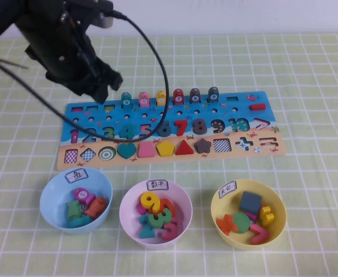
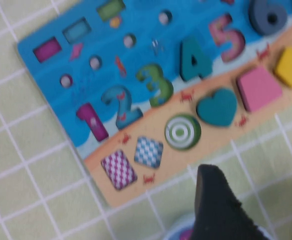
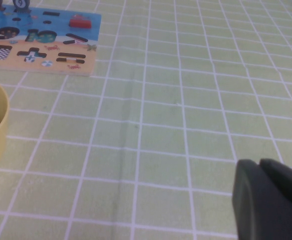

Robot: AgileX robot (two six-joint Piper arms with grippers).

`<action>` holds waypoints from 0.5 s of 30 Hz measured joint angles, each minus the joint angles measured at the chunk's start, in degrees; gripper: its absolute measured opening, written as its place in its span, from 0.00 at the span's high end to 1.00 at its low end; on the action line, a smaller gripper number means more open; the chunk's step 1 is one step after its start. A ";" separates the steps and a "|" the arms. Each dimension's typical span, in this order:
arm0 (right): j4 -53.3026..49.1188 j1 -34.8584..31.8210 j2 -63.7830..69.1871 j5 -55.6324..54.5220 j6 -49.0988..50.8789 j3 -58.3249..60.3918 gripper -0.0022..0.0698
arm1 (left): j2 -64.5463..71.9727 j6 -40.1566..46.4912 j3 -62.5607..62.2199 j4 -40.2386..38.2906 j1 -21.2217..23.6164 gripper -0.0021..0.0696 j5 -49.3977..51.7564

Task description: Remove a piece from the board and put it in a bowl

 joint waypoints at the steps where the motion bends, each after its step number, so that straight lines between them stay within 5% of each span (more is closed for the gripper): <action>1: 0.00 0.00 0.00 0.00 0.00 0.00 0.99 | 1.40 -1.10 -1.72 0.00 0.00 0.54 0.05; 15: 0.00 0.00 0.00 0.00 0.00 0.00 0.99 | 15.62 -8.20 -13.06 0.19 0.00 0.53 -3.66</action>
